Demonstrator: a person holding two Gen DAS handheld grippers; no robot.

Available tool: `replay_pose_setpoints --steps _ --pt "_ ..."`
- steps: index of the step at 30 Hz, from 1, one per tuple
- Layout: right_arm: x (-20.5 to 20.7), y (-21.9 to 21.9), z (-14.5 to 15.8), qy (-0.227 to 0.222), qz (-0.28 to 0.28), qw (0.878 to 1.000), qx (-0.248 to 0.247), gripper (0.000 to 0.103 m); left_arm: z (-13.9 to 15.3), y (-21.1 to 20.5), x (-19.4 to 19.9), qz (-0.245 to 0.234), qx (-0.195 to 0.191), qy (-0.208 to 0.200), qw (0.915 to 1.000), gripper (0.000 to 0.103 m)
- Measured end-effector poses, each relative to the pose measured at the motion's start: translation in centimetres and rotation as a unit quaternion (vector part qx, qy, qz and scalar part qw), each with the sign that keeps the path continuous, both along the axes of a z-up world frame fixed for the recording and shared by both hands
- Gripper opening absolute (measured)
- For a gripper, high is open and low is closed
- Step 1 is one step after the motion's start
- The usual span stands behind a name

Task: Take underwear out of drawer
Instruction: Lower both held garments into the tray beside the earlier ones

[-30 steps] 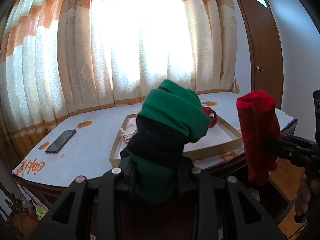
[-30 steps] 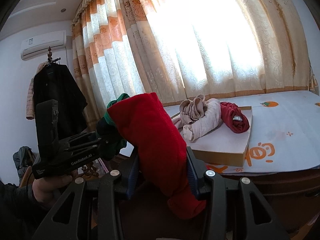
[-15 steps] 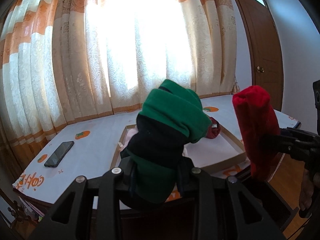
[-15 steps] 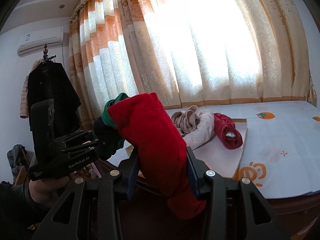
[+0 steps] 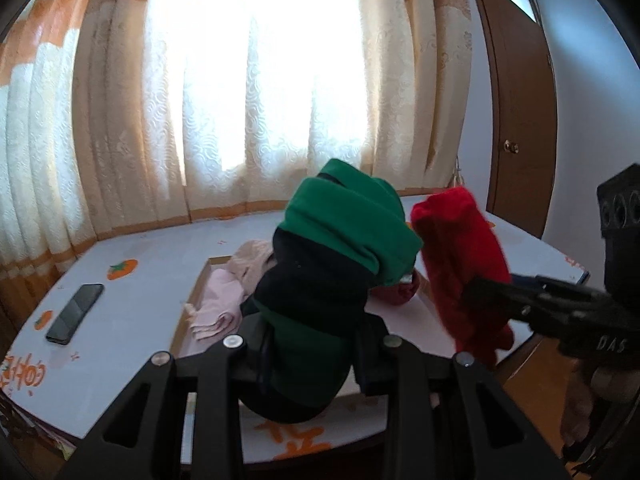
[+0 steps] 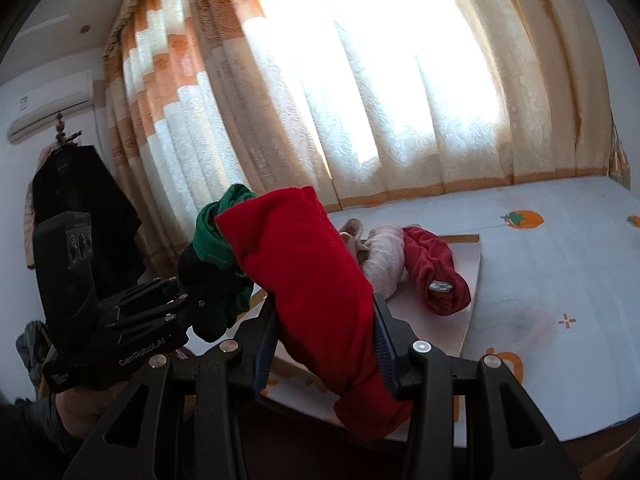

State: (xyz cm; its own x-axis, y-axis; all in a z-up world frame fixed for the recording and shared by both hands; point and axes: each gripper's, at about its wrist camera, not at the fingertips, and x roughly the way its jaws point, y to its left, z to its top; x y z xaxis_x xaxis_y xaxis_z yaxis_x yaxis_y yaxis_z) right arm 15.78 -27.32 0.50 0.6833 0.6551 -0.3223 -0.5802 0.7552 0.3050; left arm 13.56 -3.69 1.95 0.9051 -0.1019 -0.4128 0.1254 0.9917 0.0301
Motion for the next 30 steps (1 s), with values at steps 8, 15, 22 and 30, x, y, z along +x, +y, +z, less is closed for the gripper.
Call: replay_pose_setpoints --steps 8,15,22,30 --pt "3.4 0.2 -0.5 0.039 -0.013 0.999 0.01 0.046 -0.7 -0.6 3.9 -0.009 -0.029 0.054 0.9981 0.029" --pt "6.0 -0.2 -1.5 0.077 -0.024 0.997 0.016 0.046 -2.2 -1.6 6.0 -0.013 -0.051 0.102 0.9934 0.029" --pt "7.5 0.2 -1.7 0.103 -0.031 0.994 0.015 0.047 -3.1 -1.9 7.4 -0.006 -0.081 0.139 0.987 0.029" --pt "9.8 0.8 -2.9 0.157 -0.042 0.986 0.028 0.047 -4.0 -1.8 8.6 0.005 -0.086 0.159 0.9836 0.029"
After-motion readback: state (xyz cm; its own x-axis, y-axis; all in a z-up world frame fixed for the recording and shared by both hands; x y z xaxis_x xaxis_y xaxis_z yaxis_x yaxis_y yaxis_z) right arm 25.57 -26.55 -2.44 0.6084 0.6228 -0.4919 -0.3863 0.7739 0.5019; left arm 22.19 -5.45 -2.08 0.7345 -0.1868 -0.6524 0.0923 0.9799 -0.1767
